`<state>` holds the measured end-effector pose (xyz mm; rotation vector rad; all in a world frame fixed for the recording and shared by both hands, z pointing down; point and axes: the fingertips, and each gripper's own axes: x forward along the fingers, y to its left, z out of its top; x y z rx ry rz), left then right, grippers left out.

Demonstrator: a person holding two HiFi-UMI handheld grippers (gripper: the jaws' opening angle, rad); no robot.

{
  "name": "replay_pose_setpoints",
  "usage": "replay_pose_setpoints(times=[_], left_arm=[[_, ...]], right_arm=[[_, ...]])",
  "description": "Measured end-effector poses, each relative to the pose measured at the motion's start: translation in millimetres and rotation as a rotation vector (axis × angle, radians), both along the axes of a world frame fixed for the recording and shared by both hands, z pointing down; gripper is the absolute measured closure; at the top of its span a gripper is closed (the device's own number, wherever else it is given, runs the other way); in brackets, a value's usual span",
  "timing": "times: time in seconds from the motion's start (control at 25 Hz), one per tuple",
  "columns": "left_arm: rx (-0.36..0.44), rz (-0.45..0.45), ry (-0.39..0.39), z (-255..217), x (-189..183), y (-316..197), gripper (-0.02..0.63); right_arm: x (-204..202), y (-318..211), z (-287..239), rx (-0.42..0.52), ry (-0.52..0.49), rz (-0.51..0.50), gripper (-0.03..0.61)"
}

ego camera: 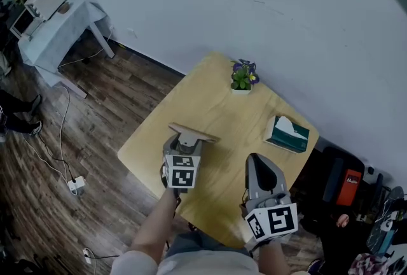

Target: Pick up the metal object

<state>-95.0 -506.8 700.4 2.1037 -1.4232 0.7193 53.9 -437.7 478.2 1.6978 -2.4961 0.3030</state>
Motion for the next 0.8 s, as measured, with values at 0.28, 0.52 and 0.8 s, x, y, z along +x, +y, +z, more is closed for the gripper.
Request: replay_pose_setpoints(times=[0.28,0.52,0.8], left_arm=[[0.09,0.014,-0.002,-44,-9,15,0.31],[0.164,0.018,0.052,-94,-14,32,0.31],[0.262,-0.009,0.07,-145,-34,54,0.31]], right_arm=[[-16,8,-12,0.027,-0.004,-0.032,0.577],[-31,17,-28,0.062,-0.008,-0.062,0.577],[-46,32,-47,0.104,-0.001,-0.088,0.577]])
